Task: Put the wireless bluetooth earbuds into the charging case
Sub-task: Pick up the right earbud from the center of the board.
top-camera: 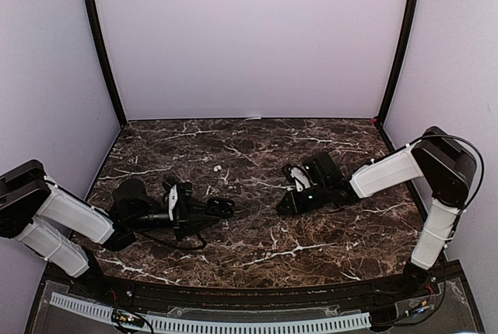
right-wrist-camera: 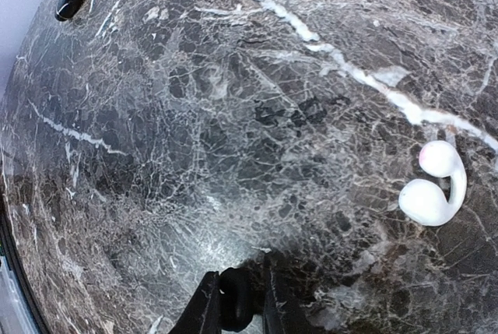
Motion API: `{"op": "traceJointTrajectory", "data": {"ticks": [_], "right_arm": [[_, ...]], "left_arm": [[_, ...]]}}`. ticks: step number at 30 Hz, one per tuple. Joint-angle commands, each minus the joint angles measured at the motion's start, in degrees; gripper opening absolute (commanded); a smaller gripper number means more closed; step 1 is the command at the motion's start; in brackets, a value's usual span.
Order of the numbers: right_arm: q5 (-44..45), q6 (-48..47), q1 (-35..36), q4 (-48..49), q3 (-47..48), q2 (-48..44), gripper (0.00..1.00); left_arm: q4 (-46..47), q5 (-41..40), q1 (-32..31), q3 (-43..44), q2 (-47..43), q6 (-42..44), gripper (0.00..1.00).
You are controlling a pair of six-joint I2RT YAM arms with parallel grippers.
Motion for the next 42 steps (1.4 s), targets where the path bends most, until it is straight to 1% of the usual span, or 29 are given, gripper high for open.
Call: {"op": "traceJointTrajectory", "data": {"ticks": [1,4,7,13,19,24,30,33,36,40,42], "right_arm": [[-0.94,0.51,0.83,-2.38,-0.66,-0.84,0.18],[-3.3,0.92,0.82,-0.36,-1.23,-1.68,0.15],[-6.04,1.15,0.83,2.31,-2.16,-3.23,0.13],[-7.38,0.93,0.83,3.13,-3.01,-6.2,0.11],[-8.42,0.49,0.83,2.94,-3.6,-8.26,0.11],[-9.83,-1.65,1.12,3.68,-4.55,-10.53,0.11],[-11.35,-2.51,2.67,4.6,-5.23,-15.54,0.11],[-11.56,-0.23,3.72,4.13,-4.83,-16.49,0.11],[-10.97,4.17,5.18,4.5,-5.14,-17.21,0.11],[-11.11,13.67,6.33,5.09,-6.47,-17.82,0.11],[-11.12,19.27,6.72,5.38,-7.43,-18.41,0.13]], "left_arm": [[0.46,0.39,-0.12,-0.66,-1.6,0.24,0.14],[0.43,0.39,-0.16,-0.66,-1.6,0.24,0.14],[0.36,0.46,-0.12,-0.68,-1.6,0.33,0.14],[0.24,0.56,-0.14,-0.74,-1.7,0.51,0.14],[0.28,1.03,-0.16,-0.75,-1.52,0.64,0.14],[0.88,3.23,-0.19,-0.73,-0.75,1.49,0.14],[2.02,3.84,-0.2,-1.16,-0.28,2.97,0.14],[1.88,2.7,-0.25,-1.27,-0.2,3.58,0.14],[0.64,0.82,-0.5,-0.93,0.02,4.27,0.13],[0.22,-1.83,-1.42,-0.8,0.9,5.51,0.13],[-0.04,-3.23,-2.27,-0.52,1.74,6.45,0.13]]}}
